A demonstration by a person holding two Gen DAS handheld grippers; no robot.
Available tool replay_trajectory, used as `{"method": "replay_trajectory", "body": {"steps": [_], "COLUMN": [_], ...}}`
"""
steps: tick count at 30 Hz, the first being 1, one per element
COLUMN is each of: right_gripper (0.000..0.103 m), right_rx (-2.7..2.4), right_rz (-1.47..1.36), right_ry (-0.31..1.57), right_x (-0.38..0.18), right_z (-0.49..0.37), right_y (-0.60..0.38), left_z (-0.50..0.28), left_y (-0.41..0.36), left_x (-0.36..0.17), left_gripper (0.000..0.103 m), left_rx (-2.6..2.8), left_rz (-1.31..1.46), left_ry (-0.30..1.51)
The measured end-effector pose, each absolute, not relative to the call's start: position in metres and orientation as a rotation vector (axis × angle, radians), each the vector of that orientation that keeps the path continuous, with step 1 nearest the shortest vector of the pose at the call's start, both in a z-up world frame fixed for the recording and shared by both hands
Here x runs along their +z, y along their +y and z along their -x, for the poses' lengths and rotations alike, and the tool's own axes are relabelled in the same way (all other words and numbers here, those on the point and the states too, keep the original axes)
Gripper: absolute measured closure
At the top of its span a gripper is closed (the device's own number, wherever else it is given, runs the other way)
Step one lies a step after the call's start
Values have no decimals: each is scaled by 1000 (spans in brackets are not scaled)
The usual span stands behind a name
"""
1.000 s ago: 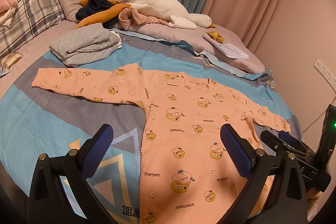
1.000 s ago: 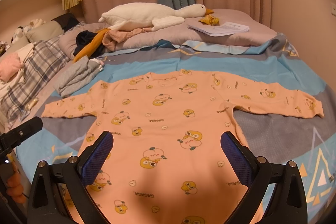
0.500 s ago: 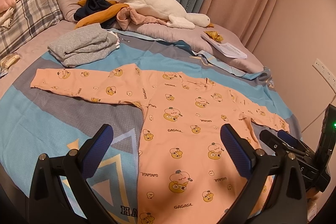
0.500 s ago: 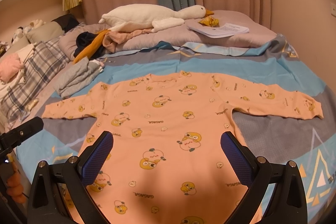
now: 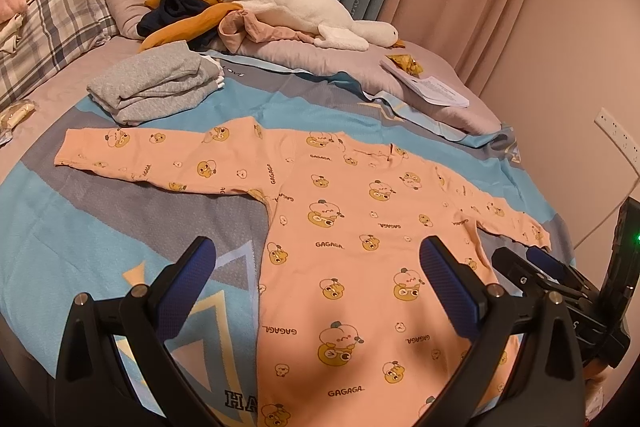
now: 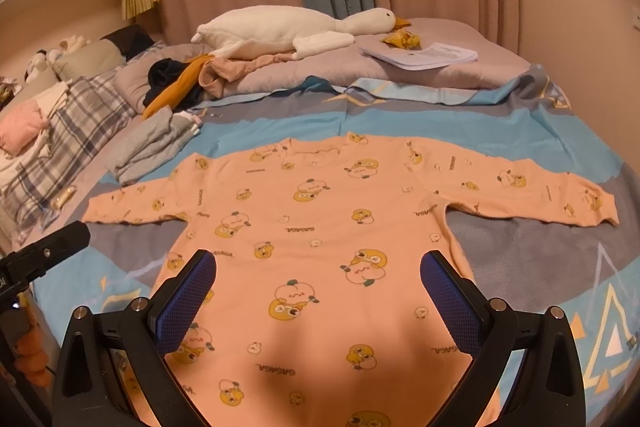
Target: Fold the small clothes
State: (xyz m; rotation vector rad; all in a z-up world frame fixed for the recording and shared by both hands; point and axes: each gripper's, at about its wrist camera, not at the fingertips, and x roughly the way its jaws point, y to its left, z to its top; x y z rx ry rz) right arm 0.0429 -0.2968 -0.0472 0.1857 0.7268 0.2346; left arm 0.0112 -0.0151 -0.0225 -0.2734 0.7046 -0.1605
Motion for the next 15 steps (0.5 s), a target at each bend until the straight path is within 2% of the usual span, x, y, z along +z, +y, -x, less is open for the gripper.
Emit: {"method": "replay_trajectory", "body": {"steps": [15], "right_gripper": [1], "right_rx": [243], "right_rz": [-210], "right_ry": [717], "right_x": [-49], "right_z": [-38], "right_y": [-298], "left_z": [-12], "left_y": [-25], "left_x": [-24], "left_gripper": [1], "left_rx": [-184], "left_rz": [264], "left_ry": [720]}}
